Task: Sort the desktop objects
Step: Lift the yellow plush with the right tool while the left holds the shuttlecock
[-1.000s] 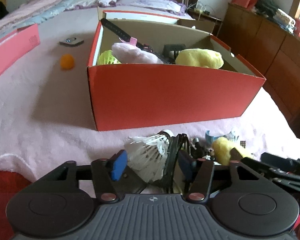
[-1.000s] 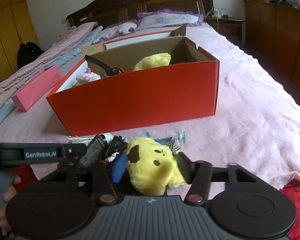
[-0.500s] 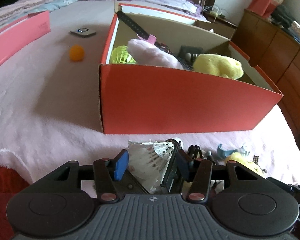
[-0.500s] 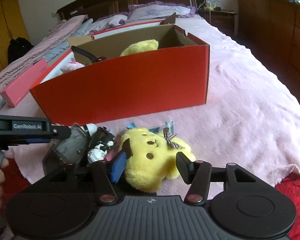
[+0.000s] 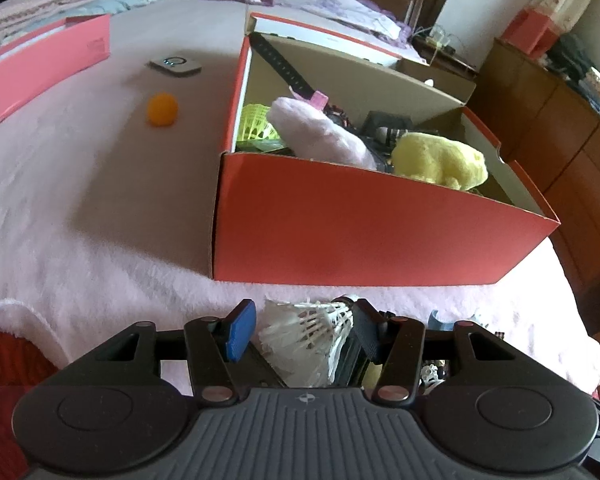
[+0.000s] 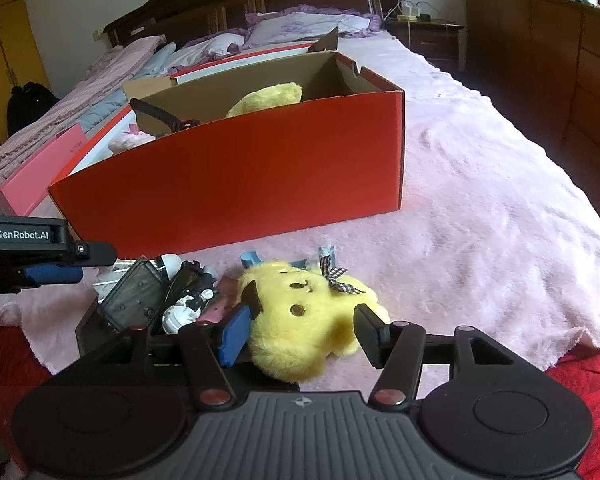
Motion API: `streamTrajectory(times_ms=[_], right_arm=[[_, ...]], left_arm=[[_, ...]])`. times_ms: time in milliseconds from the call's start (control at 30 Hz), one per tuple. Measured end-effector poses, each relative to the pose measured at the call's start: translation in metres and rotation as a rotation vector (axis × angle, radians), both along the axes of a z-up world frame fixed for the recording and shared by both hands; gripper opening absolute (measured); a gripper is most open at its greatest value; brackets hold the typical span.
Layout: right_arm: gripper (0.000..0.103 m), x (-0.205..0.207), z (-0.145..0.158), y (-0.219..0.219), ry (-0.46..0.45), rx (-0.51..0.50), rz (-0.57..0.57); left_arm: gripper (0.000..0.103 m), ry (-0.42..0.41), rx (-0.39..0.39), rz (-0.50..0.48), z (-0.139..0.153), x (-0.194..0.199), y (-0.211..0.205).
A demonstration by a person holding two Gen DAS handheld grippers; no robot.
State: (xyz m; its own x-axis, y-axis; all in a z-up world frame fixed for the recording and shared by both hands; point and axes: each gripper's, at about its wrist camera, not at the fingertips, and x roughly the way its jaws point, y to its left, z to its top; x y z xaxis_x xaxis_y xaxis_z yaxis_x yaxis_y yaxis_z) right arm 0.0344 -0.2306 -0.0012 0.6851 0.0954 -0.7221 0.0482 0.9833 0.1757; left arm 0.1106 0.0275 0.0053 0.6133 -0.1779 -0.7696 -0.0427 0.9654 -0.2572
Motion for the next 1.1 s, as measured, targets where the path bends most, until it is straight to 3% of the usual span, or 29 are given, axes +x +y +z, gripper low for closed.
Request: streamTrajectory(times_ms=[100,233,500,667,800,1100], right_arm=[[0.059,0.0,0.002,0.0,-0.009,-0.012,0.0],[0.063,0.001,0.0,0.0,-0.006,-0.018,0.0],[0.069,0.011,-0.008,0.002,0.006,-0.019,0.014],[0.07,0.013,-0.008,0.003,0.001,-0.023,0.014],[0.07,0.011,-0.008,0.002,0.0,-0.018,0.009],[0.056,0.007,-0.003,0.003,-0.023,-0.017,0.019]], left_arm=[[0.054,0.01,0.03,-0.01,-0.004,0.004,-0.003],[0.054,0.048,-0.003,-0.025,-0.014,0.012,-0.003],[0.052,0.062,0.017,-0.024,-0.02,0.014,-0.007],[0.037,0.047,0.03,-0.031,-0.013,0.003,-0.008],[0.031,0.048,0.013,-0.073,-0.011,-0.003,-0.012],[0.023,0.077,-0.085,-0.078,-0.022,0.004,-0.004]])
